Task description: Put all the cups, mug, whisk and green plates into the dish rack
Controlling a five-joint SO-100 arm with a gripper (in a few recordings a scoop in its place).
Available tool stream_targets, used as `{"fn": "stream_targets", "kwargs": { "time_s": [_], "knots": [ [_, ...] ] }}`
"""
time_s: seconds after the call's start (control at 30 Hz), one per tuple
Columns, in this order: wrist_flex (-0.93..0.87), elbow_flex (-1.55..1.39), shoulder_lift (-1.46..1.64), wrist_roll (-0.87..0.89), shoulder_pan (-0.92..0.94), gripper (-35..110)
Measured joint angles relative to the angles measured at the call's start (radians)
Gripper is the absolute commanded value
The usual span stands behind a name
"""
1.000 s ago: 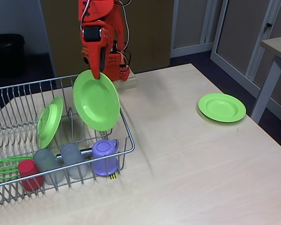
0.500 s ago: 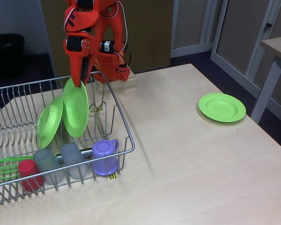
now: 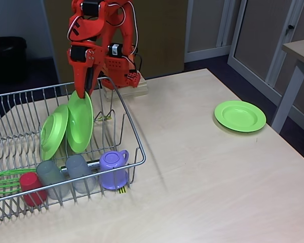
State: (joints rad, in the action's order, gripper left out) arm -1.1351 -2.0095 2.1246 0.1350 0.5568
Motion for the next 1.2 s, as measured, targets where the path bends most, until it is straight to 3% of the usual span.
{"fn": "stream_targets", "kwargs": {
  "time_s": [0.37, 1.2],
  "knots": [
    [0.075, -0.17, 0.101, -0.061, 0.109, 0],
    [0.106, -0.176, 0.051, -0.138, 0.219, 0]
  ]
}}
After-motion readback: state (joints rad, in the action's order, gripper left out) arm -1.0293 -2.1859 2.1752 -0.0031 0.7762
